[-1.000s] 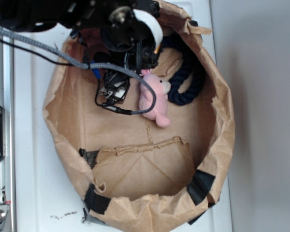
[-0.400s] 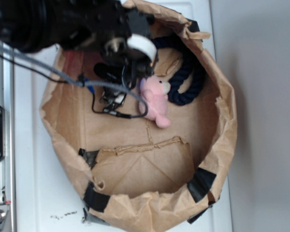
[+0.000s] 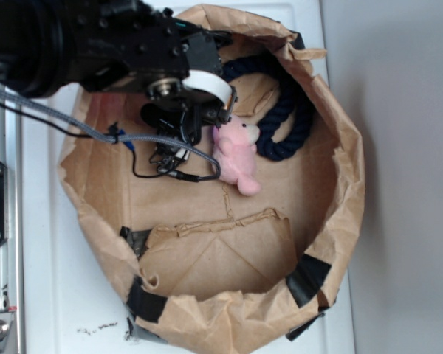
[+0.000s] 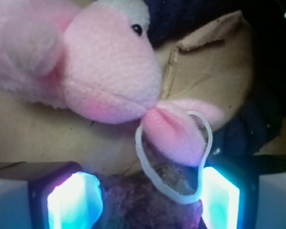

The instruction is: Grab the rock.

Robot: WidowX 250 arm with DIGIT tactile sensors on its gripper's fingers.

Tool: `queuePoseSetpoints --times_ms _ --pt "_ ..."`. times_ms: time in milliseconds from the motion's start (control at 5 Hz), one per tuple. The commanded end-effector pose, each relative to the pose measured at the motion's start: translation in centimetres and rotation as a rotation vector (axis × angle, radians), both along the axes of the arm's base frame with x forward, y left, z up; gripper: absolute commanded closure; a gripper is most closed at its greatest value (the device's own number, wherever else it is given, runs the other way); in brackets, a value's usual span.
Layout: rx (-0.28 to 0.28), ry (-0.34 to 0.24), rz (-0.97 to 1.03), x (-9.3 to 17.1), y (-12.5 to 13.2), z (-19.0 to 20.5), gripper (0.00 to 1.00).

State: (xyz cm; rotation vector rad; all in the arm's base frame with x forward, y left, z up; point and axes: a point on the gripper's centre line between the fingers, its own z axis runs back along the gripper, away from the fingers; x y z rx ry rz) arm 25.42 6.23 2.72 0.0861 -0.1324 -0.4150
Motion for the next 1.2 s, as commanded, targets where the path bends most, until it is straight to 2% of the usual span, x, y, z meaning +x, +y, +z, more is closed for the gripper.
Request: queuePoseSetpoints --times_ms 0,200,600,800,1000 --pt "-0.139 0.046 0.003 0.5 0.1 7.2 1.0" --pt "-0.146 0.071 0.005 0.5 -0.6 10.1 1.0" --pt "-0.17 0.006 0.041 -1.0 -1.8 15.1 1.0" --pt "-0.159 -0.035 0.019 -1.5 -2.7 15.7 1.0" --pt "-0.159 -0.035 0.019 -1.5 -2.7 15.7 0.0"
